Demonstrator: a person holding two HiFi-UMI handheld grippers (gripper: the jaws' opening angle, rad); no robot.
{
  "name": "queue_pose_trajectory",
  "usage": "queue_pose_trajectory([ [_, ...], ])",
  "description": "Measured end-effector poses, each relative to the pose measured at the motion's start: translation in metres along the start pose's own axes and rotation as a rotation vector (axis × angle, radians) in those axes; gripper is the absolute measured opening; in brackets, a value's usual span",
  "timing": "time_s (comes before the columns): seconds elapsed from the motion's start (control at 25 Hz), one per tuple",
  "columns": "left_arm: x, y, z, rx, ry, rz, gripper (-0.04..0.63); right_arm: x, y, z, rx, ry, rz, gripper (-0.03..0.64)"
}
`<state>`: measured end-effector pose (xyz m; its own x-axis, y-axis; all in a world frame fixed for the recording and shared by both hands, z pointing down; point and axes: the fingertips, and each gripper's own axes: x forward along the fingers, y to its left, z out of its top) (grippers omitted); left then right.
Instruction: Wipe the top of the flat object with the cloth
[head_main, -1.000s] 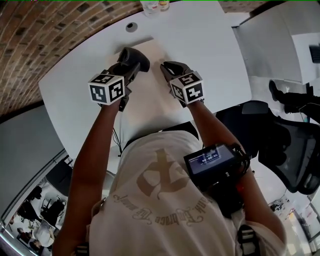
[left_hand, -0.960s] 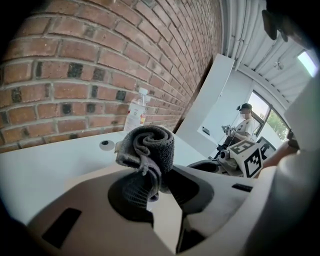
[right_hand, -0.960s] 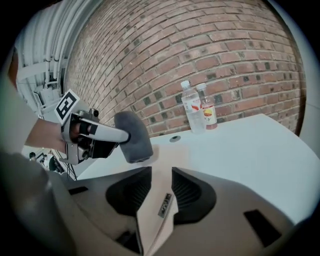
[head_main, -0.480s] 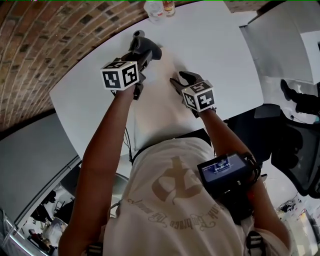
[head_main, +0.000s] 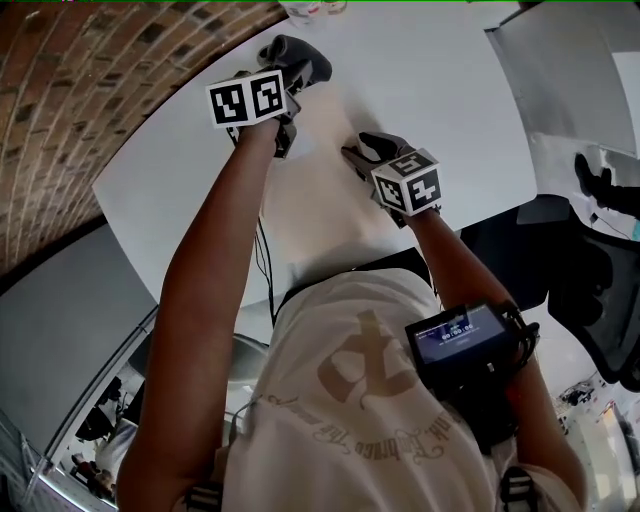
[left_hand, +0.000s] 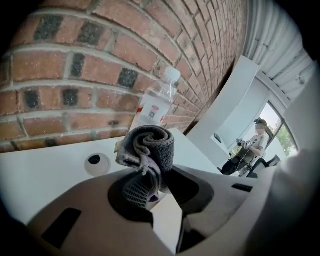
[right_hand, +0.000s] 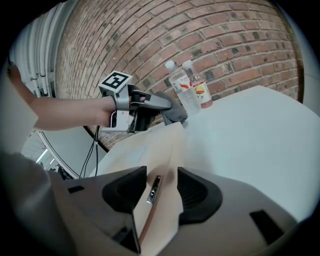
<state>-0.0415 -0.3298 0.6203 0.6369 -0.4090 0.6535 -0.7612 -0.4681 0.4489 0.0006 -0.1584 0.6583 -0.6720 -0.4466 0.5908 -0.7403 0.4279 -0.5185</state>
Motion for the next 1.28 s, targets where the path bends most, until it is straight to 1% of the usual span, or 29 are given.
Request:
queue_pose_trajectory([
  [0.08, 0.009, 0.003, -0.006, -0.026, 0.044, -0.001, 0.097, 0.0, 0.002, 0.0, -0.009, 0.004, 0.002, 0.201],
  [0.16, 0.015, 0.006, -0.013, -0.04, 0.105, 0.008, 0.097, 0.001, 0.003, 0.0, -0.018, 0.008, 0.005, 0.201],
  [0.32, 0.018, 0.012, -0.024, -0.019, 0.228, 0.036, 0.095, 0.0, 0.002, 0.0, -0.02, 0.013, 0.004, 0.199],
  [0.44, 0.015, 0.018, -0.033, -0.005, 0.287, 0.053, 0.094, 0.001, 0.001, -0.002, -0.029, 0.025, -0.005, 0.199],
  [0.64, 0.002, 0.032, -0.041, 0.02, 0.354, 0.082, 0.094, 0.0, -0.001, -0.003, -0.042, 0.045, -0.008, 0.199],
  [0.76, -0.008, 0.042, -0.048, 0.032, 0.384, 0.093, 0.094, -0.001, -0.005, -0.007, -0.031, 0.055, -0.017, 0.199],
  [0.84, -0.017, 0.052, -0.051, 0.028, 0.392, 0.098, 0.094, 0.001, -0.005, -0.007, -0.015, 0.052, -0.017, 0.199],
  [1.08, -0.037, 0.074, -0.067, 0.018, 0.409, 0.143, 0.094, -0.001, -0.013, -0.013, -0.001, 0.055, -0.005, 0.198],
  [1.28, -0.082, 0.104, -0.069, 0.018, 0.399, 0.183, 0.094, 0.004, 0.006, -0.004, -0.013, 0.058, -0.018, 0.189],
])
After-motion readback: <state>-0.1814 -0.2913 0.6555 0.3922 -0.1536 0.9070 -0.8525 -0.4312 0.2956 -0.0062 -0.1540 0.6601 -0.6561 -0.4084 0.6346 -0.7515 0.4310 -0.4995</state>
